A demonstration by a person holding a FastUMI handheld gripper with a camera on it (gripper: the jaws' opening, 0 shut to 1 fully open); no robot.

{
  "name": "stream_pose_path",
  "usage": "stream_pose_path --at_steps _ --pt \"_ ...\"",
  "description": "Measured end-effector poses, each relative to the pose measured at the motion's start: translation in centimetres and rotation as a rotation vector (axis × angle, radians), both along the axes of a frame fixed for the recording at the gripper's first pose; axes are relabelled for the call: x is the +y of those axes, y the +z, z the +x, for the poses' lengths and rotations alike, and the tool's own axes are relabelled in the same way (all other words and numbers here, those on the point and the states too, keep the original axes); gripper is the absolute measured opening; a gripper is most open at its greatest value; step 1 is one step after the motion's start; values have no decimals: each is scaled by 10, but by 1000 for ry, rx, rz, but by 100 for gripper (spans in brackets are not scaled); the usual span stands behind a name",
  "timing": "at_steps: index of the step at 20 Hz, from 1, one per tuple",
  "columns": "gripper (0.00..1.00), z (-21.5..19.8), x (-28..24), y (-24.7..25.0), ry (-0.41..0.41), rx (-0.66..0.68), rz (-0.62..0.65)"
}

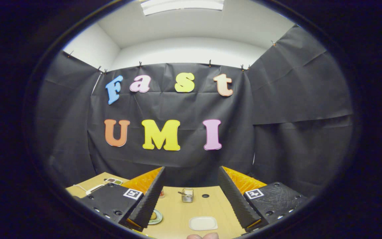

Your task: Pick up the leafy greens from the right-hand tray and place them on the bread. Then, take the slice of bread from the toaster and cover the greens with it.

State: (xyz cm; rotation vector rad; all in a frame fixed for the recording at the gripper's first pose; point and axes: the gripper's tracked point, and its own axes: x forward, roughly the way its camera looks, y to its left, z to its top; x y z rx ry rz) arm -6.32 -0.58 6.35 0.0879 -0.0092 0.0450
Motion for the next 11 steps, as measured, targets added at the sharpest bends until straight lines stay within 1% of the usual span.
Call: stream_pose_path --at_steps 6,11 --pt "96 -12 17 3 26 6 -3" --pt "96 -18 26 4 24 12 1"
